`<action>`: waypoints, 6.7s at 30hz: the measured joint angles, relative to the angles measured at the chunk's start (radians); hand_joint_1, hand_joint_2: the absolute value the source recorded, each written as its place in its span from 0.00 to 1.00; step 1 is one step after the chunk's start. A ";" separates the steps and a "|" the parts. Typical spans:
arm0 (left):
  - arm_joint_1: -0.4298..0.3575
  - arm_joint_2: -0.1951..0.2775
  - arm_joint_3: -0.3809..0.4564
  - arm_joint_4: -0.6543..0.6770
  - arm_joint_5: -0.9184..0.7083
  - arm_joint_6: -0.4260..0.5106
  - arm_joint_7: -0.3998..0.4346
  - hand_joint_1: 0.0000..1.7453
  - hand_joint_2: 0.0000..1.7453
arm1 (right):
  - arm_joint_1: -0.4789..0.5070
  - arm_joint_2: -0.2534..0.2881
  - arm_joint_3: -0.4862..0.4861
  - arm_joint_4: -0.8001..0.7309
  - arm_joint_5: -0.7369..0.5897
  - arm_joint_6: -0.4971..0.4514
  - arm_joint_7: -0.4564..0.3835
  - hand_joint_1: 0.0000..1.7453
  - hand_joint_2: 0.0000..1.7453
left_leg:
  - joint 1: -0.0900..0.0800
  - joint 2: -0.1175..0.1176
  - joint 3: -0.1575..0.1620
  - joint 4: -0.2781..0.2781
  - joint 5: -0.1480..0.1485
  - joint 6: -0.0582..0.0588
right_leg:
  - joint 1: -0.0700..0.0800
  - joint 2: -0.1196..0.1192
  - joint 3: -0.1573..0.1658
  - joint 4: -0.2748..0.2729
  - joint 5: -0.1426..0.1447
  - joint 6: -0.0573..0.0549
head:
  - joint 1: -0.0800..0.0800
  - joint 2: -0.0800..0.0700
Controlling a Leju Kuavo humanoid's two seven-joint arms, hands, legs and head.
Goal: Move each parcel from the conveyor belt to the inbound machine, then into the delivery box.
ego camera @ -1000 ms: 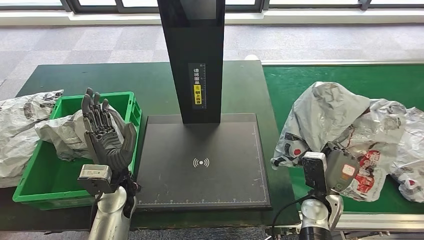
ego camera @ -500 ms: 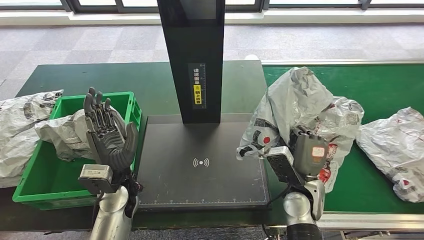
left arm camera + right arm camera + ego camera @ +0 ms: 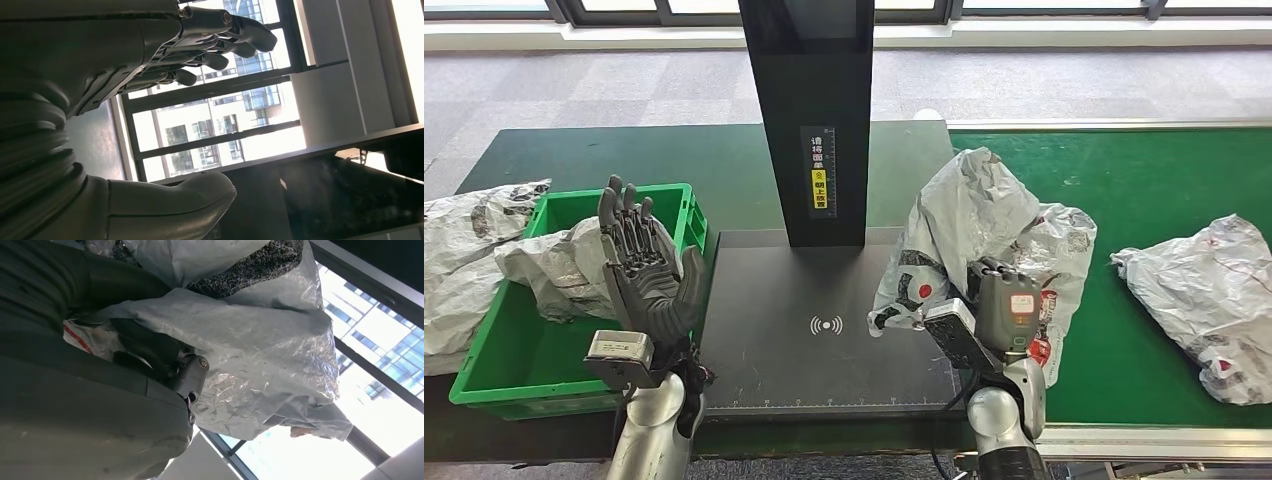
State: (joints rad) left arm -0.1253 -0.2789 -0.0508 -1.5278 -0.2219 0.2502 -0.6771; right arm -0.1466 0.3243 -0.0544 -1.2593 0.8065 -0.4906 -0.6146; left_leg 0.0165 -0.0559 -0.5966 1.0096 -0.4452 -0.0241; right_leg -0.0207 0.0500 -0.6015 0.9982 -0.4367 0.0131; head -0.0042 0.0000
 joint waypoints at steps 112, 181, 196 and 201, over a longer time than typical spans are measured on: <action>0.001 0.007 -0.082 0.127 -0.155 0.030 0.000 0.00 1.00 | -0.046 -0.033 0.224 -0.104 -0.778 0.525 -0.085 0.00 1.00 | 0.000 0.002 0.000 0.000 0.000 0.000 | 0.000 0.002 -0.001 0.000 0.000 0.000 | 0.000 0.000; -0.001 0.002 -0.084 0.140 -0.282 0.020 0.002 0.00 1.00 | -0.139 0.001 0.088 0.236 -0.670 0.610 -0.085 0.00 0.00 | 0.000 0.002 0.001 0.000 0.000 -0.001 | 0.000 0.003 -0.001 0.000 0.001 0.000 | 0.000 0.000; -0.001 0.002 -0.086 0.143 -0.337 0.022 0.013 0.00 1.00 | -0.098 0.009 0.079 0.137 -0.697 0.530 -0.087 0.00 1.00 | 0.000 0.002 0.001 0.000 0.000 -0.001 | 0.000 0.003 -0.002 0.000 0.001 0.000 | 0.000 0.000; -0.022 0.001 -0.131 0.215 -0.602 0.034 0.121 0.00 1.00 | -0.054 0.006 0.075 -0.054 -0.697 0.330 -0.087 0.00 1.00 | -0.001 0.002 0.001 0.000 0.000 -0.001 | -0.001 0.003 -0.002 -0.001 0.001 0.000 | 0.000 0.000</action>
State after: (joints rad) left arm -0.1470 -0.2776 -0.1821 -1.3127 -0.8243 0.2843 -0.5565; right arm -0.2003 0.3298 0.0204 -1.3136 0.1095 -0.1608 -0.7018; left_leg 0.0159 -0.0534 -0.5958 1.0099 -0.4450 -0.0249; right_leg -0.0217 0.0535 -0.6035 0.9976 -0.4361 0.0130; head -0.0040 0.0000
